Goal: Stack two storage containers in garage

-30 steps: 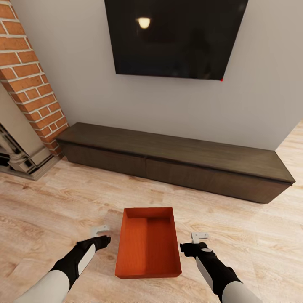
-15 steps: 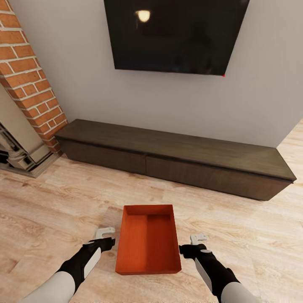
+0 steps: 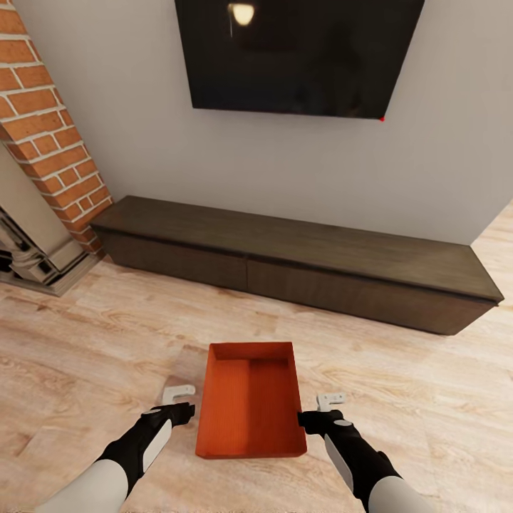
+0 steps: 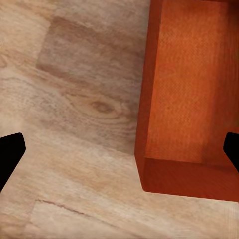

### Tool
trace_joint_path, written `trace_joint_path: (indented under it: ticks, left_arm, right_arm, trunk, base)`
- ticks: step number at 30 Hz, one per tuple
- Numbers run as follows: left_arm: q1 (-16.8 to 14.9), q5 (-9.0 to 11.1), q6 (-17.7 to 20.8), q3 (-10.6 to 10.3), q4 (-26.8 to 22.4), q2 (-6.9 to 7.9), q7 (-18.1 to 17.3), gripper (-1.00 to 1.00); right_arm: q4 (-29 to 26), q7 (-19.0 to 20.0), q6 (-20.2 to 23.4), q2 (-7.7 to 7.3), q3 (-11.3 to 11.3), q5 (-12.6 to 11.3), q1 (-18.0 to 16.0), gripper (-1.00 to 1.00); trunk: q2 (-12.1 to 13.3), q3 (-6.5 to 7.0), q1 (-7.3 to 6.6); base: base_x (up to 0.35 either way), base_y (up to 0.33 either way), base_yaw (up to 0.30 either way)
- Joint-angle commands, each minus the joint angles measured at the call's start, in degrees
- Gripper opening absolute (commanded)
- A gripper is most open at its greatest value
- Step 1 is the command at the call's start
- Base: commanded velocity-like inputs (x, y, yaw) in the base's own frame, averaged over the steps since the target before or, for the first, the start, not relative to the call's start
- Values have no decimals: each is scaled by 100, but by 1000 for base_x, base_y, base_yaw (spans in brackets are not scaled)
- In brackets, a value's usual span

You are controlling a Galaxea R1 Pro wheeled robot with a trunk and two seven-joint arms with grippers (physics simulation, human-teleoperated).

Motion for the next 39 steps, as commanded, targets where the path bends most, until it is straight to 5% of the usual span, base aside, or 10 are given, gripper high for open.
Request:
trace_joint_path:
  ticks: [1, 18, 39]
  left_arm:
    - [-1, 61, 28, -47, -9, 7, 47, 100]
    - [-1, 66, 29, -45, 61, 6, 50, 100]
    - [-1, 55, 27, -45, 101, 6, 50, 100]
  right_arm:
    - [-12, -37, 38, -3, 36, -23, -1, 100]
    - [-84, -38, 0, -14, 41, -5, -1, 100]
    - [-100, -45, -23, -25, 27, -36, -1, 100]
  trunk:
    - [-2, -14, -1]
    - [-2, -166, -1]
    - [-2, -178, -1]
  base:
    - [0, 0, 0]
    - [0, 0, 0]
    - [0, 0, 0]
